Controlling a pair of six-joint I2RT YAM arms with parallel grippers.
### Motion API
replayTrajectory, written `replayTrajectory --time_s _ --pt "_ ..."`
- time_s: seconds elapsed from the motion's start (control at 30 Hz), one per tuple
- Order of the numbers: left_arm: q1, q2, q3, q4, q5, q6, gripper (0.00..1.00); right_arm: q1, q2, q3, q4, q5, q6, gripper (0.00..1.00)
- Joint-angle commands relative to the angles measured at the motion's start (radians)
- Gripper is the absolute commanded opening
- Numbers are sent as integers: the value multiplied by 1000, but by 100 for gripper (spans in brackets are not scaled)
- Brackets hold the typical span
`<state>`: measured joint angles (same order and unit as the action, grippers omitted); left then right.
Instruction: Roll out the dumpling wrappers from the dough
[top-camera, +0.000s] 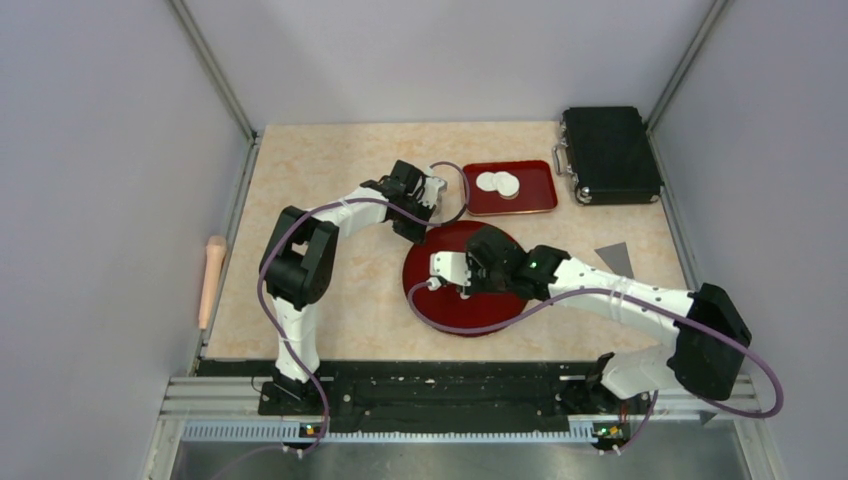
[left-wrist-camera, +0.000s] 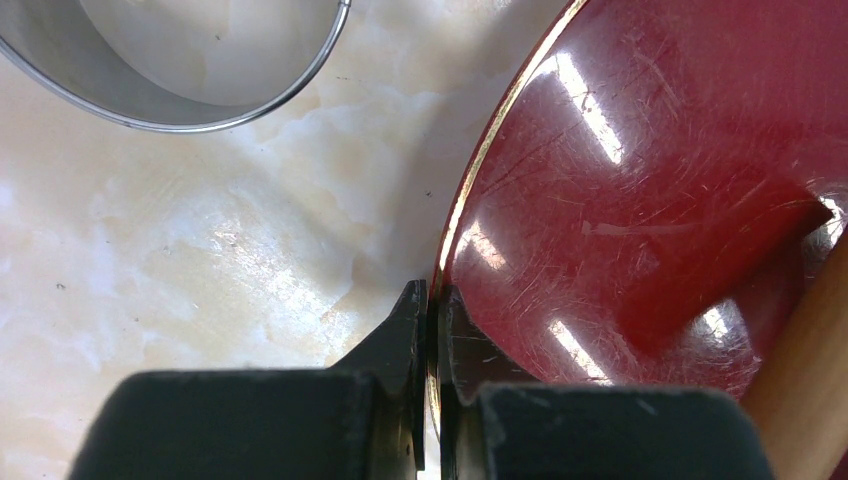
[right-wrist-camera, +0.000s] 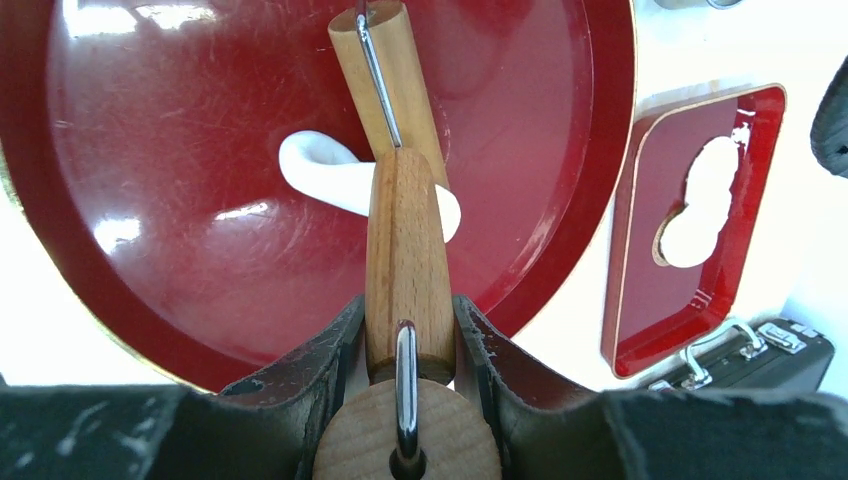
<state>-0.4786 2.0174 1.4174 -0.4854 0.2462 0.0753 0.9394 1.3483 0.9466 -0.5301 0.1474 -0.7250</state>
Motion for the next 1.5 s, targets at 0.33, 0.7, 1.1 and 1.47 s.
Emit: replayTrajectory --time_s 0.33,0.7,1.1,1.47 --pt "6 58 -9 33 -52 -16 0 -62 -112 122 -10 -87 22 0" --pt "5 57 -10 33 -49 -16 0 -50 -140 147 -205 -72 -124 0" --pt "6 63 -9 35 -55 -15 0 -1 -172 74 -293 -114 -201 0" --pt "6 64 -8 36 -55 -14 0 34 -108 -56 -185 -37 -247 0"
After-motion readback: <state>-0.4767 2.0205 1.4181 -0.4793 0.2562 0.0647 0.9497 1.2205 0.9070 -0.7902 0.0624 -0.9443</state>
